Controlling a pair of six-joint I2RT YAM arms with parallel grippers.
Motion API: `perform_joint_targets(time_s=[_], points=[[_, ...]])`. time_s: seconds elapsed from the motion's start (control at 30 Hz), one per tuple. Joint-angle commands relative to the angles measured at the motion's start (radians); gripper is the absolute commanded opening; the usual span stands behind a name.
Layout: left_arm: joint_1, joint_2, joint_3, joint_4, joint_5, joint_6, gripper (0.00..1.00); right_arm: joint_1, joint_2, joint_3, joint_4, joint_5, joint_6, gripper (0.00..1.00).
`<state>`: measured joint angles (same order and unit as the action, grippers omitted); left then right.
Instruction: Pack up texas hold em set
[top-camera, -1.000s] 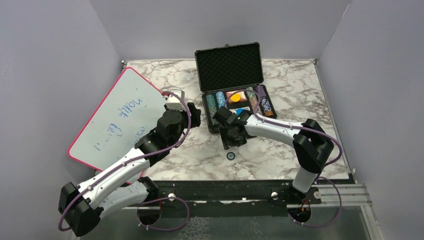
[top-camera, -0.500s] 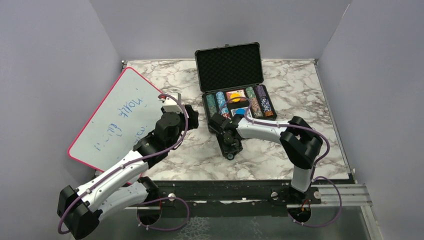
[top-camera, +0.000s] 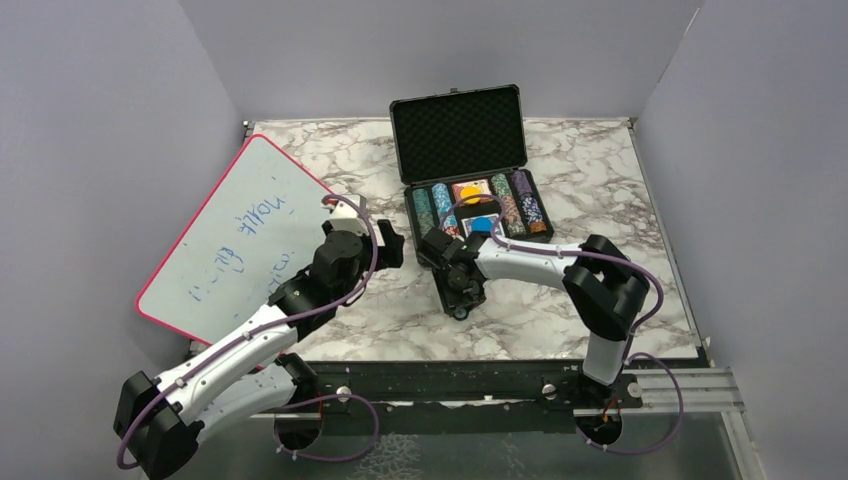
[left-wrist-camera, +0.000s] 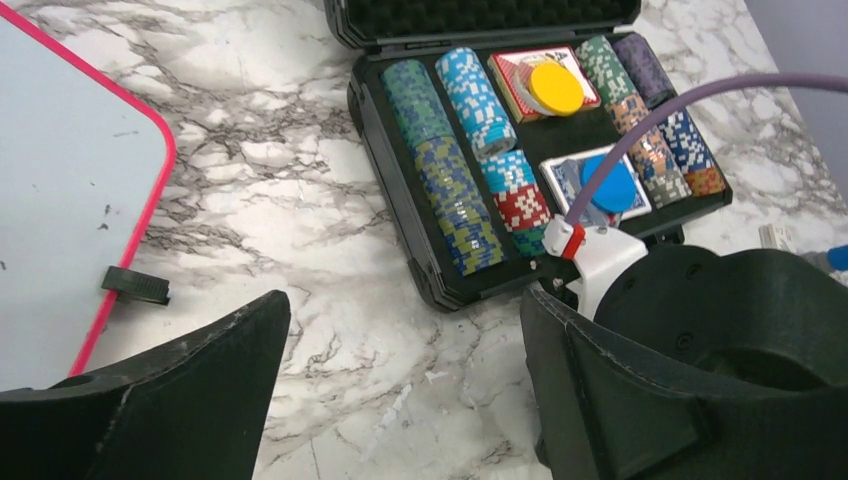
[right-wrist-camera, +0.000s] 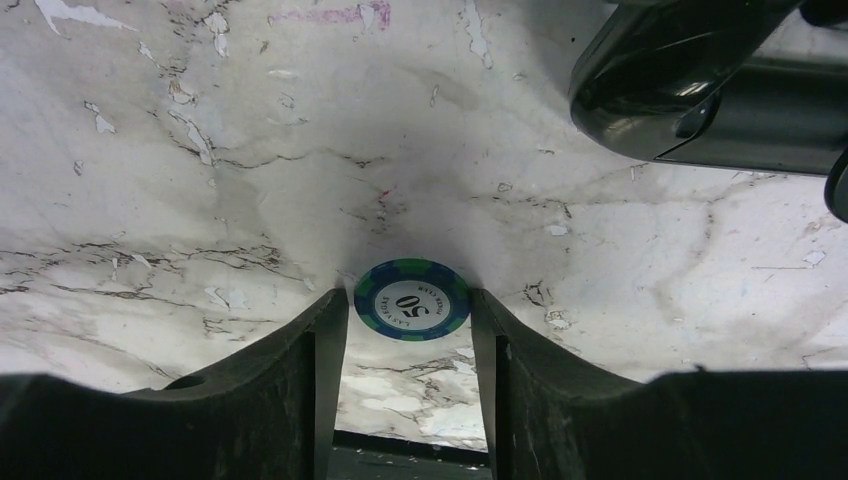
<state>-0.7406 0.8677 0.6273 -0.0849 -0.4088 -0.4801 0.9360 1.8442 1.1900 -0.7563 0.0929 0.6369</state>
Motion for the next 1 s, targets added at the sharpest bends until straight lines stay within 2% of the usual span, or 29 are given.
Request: perform_joint_targets(time_s=[0.0,0.1,0.23,0.3,0.43,0.6,0.8,0.97], points=[[0.004,-0.007,-0.029,0.032,0.078,-0.030,0.89,0.004,0.076,-0.056,0.042,0.055,0.024,0.52],[0.004,-0.006,-0.039,0.036,0.088,-0.037,0.88,0.004,0.088,-0.061,0.046,0.084,0.032,0.51],[0.004,-0.004,-0.051,0.037,0.113,-0.047,0.89,0.004,0.080,-0.065,0.048,0.096,0.040,0.35],[0.004,-0.006,-0.064,0.037,0.135,-0.056,0.89,0.004,0.056,-0.068,0.045,0.105,0.050,0.32],[0.004,-0.016,-0.097,0.045,0.196,-0.078,0.89,0.004,-0.033,-0.076,0.043,0.114,0.074,0.32],[0.005,-0.003,-0.151,0.118,0.349,-0.082,0.88,-0.020,-0.182,-0.097,0.048,0.103,0.119,0.34],[0.002,0.103,-0.207,0.317,0.578,-0.129,0.83,-0.091,-0.342,-0.147,0.122,0.043,0.203,0.36],[-0.021,0.196,-0.202,0.437,0.662,-0.162,0.78,-0.145,-0.438,-0.187,0.195,-0.014,0.313,0.36]])
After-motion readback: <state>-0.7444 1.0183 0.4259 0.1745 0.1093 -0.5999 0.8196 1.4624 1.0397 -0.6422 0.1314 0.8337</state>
